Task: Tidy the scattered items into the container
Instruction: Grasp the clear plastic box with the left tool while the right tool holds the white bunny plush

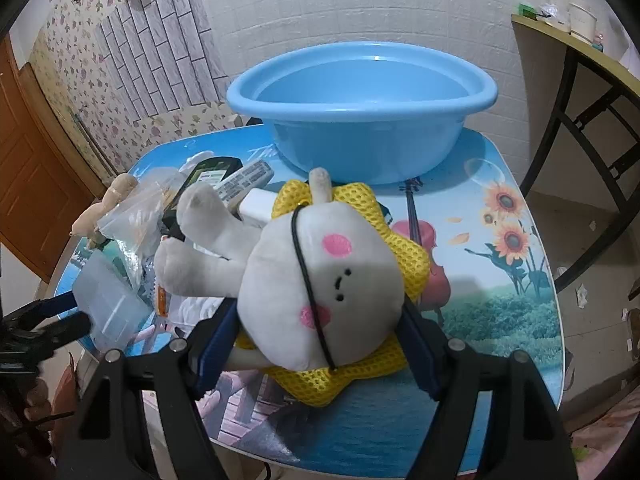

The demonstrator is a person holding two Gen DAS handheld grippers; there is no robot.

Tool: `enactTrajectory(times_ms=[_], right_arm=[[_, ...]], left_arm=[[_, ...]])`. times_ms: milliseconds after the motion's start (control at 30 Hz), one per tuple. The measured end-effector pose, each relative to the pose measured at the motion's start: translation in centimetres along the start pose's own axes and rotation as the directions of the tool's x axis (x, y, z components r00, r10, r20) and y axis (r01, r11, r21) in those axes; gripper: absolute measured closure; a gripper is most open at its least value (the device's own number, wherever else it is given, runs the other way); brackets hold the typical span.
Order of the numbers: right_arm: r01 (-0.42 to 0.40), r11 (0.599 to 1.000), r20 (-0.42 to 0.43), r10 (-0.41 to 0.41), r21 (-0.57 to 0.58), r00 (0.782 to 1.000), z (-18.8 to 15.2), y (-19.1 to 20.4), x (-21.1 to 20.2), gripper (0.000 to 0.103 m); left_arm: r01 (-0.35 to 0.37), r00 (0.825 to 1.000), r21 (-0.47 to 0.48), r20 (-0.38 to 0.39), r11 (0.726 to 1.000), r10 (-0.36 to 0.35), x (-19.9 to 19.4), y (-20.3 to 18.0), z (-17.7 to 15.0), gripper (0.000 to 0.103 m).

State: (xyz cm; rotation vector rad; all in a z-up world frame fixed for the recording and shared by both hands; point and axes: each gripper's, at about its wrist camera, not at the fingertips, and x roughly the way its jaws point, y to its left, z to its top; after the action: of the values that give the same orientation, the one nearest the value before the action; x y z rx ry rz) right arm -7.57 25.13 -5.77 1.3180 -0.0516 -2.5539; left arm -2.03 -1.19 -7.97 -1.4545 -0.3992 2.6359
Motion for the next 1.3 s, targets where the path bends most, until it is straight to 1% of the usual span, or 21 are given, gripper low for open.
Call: enactTrajectory(times_ms=[67, 167, 267, 333, 400, 467, 533, 567, 600, 767, 867, 900, 967, 1033, 1067, 1167, 1233, 1300], right_arm=[[-0.002, 1.000, 0.003, 0.002, 0.004, 1.000, 0.0, -0.1, -0.2, 0.028], [-0.008, 1.000, 0.007, 0.008, 0.016, 1.000, 0.0, -0.3, -0.5, 0.028], [-0.010, 1.000, 0.014, 0.010, 0.022, 1.000, -0.1, -0.3, -0.7, 0.028], [-0.011, 1.000, 0.014, 0.010, 0.025, 1.000, -0.1, -0.4, -0.8, 0.028], [-0.009, 1.000, 0.011, 0.008, 0.027, 1.000, -0.2, -0.3, -0.7, 0.028], [-0.011, 1.000, 0.015, 0.010, 0.023, 1.000, -0.2, -0.2, -0.8, 0.028], [-0.005, 1.000, 0.023, 0.005, 0.015, 1.000, -0.1, -0.3, -0.9, 0.028], [0.001, 1.000, 0.028, -0.002, 0.012, 1.000, -0.1, -0.2, -1.0, 0.028], [0.005, 1.000, 0.030, -0.005, 0.010, 1.000, 0.0, -0.2, -1.1, 0.028], [0.001, 1.000, 0.042, -0.002, 0.013, 0.999, -0.4, -0.5, -1.7, 0.028], [-0.001, 1.000, 0.048, 0.000, 0.024, 0.999, -0.4, -0.7, -1.8, 0.028], [-0.003, 1.000, 0.048, 0.002, 0.028, 0.999, -0.4, -0.8, -1.8, 0.028], [-0.008, 1.000, 0.047, 0.007, 0.029, 0.999, -0.4, -0.7, -1.8, 0.028], [-0.006, 1.000, 0.044, 0.005, 0.019, 0.999, -0.5, -0.5, -1.8, 0.028], [-0.005, 1.000, 0.044, 0.005, 0.015, 0.999, -0.5, -0.3, -1.9, 0.028], [-0.002, 1.000, 0.049, 0.001, 0.017, 0.999, -0.3, -0.3, -2.1, 0.028], [-0.011, 1.000, 0.059, 0.009, 0.025, 0.998, -0.1, -0.3, -2.5, 0.028], [-0.014, 1.000, 0.075, 0.012, 0.027, 0.997, 0.2, -0.4, -3.1, 0.028]], left_arm=[[0.004, 1.000, -0.015, -0.004, 1.000, -0.004, 0.6, -0.2, 0.8, 0.000], [-0.010, 1.000, -0.024, 0.008, 1.000, 0.010, 0.8, -0.4, 2.1, 0.000], [-0.035, 0.999, 0.011, 0.013, 0.999, 0.034, 1.3, -1.4, 2.9, 0.000], [-0.078, 0.997, 0.049, -0.012, 0.996, 0.079, 2.1, -2.3, 3.0, 0.000], [-0.113, 0.993, 0.082, -0.034, 0.990, 0.116, 2.7, -2.8, 2.6, 0.000], [-0.109, 0.991, 0.095, -0.066, 0.990, 0.115, 3.2, -3.1, 2.1, 0.000], [-0.138, 0.988, 0.114, -0.055, 0.984, 0.145, 3.1, -3.3, 1.7, 0.000], [-0.144, 0.986, 0.119, -0.062, 0.982, 0.152, 3.0, -3.3, 1.5, 0.002], [-0.141, 0.987, 0.128, -0.054, 0.982, 0.149, 2.7, -3.4, 1.4, 0.009], [-0.119, 0.990, 0.152, -0.057, 0.981, 0.128, 2.0, -3.1, 1.0, 0.018], [-0.110, 0.991, 0.149, -0.053, 0.983, 0.119, 1.9, -2.7, 1.0, 0.019], [-0.112, 0.991, 0.154, -0.050, 0.982, 0.121, 1.9, -2.7, 0.9, 0.017], [-0.146, 0.987, 0.179, -0.039, 0.973, 0.156, 2.3, -3.1, 0.6, 0.013], [-0.173, 0.984, 0.191, -0.018, 0.966, 0.180, 2.5, -3.5, 0.4, 0.015], [-0.175, 0.984, 0.189, 0.001, 0.966, 0.178, 2.3, -3.6, 0.3, 0.022], [-0.146, 0.989, 0.157, 0.009, 0.977, 0.147, 1.8, -3.1, 0.2, 0.026], [-0.150, 0.989, 0.146, 0.009, 0.978, 0.150, 1.4, -2.8, 0.2, 0.029], [-0.151, 0.989, 0.099, 0.001, 0.984, 0.151, 0.5, -2.4, 0.6, 0.033]])
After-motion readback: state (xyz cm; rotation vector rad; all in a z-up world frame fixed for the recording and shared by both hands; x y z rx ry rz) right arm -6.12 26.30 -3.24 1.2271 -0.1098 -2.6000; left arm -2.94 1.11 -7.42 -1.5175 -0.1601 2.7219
